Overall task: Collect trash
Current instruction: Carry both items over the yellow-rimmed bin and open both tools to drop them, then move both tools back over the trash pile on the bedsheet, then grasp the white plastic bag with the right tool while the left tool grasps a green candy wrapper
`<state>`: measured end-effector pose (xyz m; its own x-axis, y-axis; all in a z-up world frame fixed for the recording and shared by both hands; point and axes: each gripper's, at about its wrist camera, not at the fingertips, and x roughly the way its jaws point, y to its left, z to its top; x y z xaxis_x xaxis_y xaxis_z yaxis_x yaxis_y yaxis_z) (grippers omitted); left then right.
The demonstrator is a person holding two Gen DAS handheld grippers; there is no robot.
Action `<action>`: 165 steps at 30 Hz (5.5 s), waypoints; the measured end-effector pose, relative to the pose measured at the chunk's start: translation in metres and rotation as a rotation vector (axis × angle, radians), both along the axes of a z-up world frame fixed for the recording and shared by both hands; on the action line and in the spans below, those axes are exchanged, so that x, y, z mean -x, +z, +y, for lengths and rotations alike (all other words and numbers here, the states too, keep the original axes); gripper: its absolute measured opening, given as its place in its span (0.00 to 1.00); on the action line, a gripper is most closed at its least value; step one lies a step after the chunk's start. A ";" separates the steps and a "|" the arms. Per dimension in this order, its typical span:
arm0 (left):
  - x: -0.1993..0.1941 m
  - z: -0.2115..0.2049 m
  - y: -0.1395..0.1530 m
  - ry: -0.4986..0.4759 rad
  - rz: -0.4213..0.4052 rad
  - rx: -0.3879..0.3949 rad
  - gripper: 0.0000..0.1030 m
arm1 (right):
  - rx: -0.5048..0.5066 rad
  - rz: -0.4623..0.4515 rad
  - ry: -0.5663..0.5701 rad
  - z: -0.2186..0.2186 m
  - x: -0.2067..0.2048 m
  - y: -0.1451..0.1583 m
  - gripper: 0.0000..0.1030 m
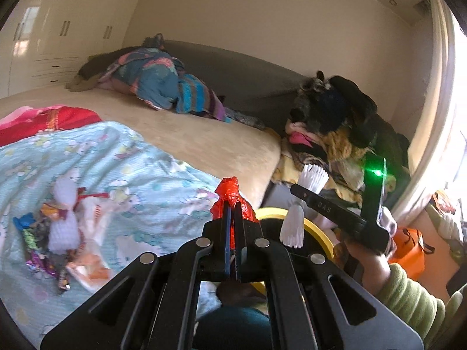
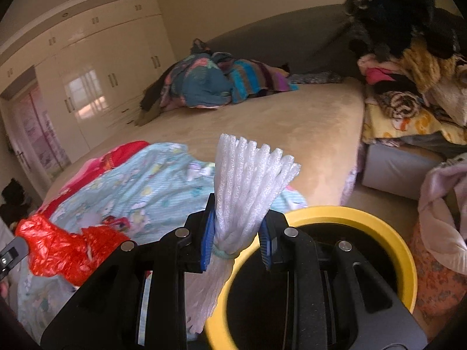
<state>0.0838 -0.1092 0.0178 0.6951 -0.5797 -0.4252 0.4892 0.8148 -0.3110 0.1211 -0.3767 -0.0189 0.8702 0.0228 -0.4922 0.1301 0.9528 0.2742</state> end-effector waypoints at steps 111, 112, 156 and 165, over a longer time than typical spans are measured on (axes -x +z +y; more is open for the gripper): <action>0.001 0.199 -0.022 0.695 -0.006 -0.016 0.94 | 0.182 0.069 0.679 0.236 0.005 -0.022 0.83; 0.001 0.201 -0.024 0.701 0.000 -0.016 0.94 | 0.183 0.076 0.685 0.239 0.002 -0.024 0.83; -0.083 0.206 -0.109 0.539 0.307 0.037 0.19 | -0.018 0.329 0.833 0.259 -0.054 -0.085 0.40; -0.067 0.195 -0.096 0.516 0.257 0.033 0.06 | -0.074 0.290 0.757 0.223 -0.040 -0.075 0.40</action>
